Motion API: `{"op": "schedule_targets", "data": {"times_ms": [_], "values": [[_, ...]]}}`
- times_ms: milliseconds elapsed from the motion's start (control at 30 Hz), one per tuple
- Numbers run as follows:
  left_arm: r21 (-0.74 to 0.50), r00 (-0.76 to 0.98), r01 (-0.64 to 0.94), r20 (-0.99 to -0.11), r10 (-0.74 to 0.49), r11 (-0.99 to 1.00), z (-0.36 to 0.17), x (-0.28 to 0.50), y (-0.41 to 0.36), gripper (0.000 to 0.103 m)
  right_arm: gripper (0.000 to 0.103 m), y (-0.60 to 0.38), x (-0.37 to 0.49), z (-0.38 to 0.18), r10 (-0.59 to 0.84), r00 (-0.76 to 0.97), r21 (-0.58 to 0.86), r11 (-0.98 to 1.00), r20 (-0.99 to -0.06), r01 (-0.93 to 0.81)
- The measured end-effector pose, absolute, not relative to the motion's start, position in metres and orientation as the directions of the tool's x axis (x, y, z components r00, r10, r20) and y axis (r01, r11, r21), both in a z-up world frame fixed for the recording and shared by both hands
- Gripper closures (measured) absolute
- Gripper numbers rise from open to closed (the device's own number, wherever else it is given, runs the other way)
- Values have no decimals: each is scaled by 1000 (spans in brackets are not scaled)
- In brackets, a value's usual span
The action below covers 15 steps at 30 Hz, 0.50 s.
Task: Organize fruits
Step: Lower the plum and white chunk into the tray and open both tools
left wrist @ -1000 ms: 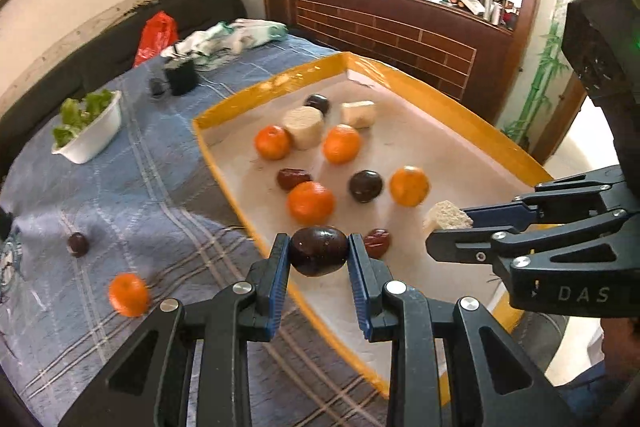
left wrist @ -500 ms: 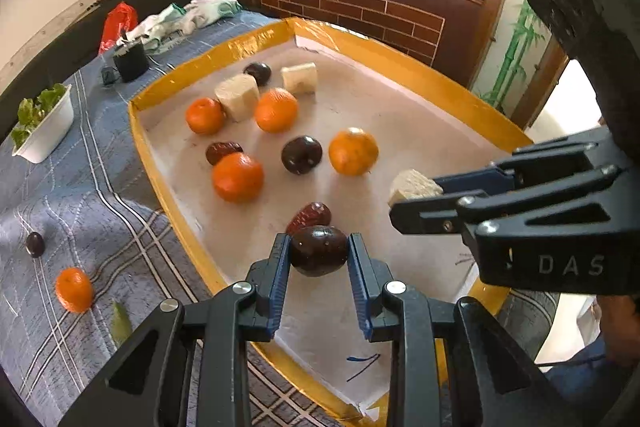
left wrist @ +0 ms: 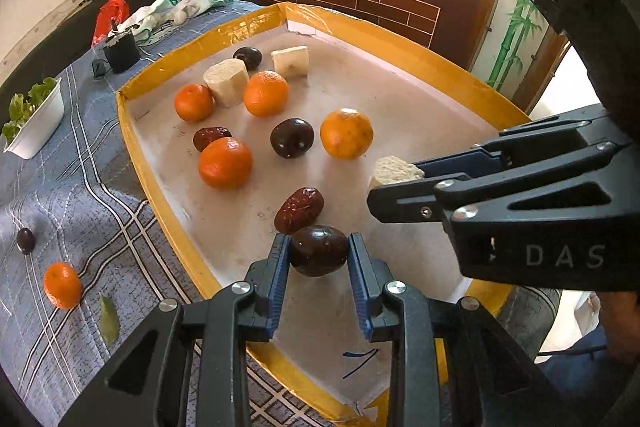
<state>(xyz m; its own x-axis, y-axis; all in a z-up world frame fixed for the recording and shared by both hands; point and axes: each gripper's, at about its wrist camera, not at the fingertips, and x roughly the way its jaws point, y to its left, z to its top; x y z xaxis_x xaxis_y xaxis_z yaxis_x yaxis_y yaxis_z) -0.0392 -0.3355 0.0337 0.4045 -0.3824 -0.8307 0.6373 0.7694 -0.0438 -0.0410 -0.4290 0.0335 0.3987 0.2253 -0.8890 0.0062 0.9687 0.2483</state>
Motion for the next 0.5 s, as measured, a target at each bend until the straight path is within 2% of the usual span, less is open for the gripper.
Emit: {"op": "schedule_targets", "data": {"times_ms": [133, 233, 300, 367, 500], "values": [[-45, 401, 639, -832, -383, 768, 33, -39, -336, 74, 70, -429, -41, 34, 226, 396, 251, 968, -890, 12], [-47, 400, 640, -832, -384, 767, 33, -38, -336, 74, 64, -430, -42, 35, 226, 402, 253, 967, -887, 13], [-51, 400, 642, -830, -390, 765, 34, -39, -336, 64, 64, -430, -42, 36, 223, 407, 250, 968, -886, 14], [-53, 405, 642, -824, -397, 765, 36, -40, -335, 59, 64, -431, -44, 37, 217, 416, 247, 969, -883, 19], [-57, 408, 638, -821, -400, 768, 38, -40, -334, 59, 64, -435, -47, 43, 207, 436, 247, 968, -876, 38]]}}
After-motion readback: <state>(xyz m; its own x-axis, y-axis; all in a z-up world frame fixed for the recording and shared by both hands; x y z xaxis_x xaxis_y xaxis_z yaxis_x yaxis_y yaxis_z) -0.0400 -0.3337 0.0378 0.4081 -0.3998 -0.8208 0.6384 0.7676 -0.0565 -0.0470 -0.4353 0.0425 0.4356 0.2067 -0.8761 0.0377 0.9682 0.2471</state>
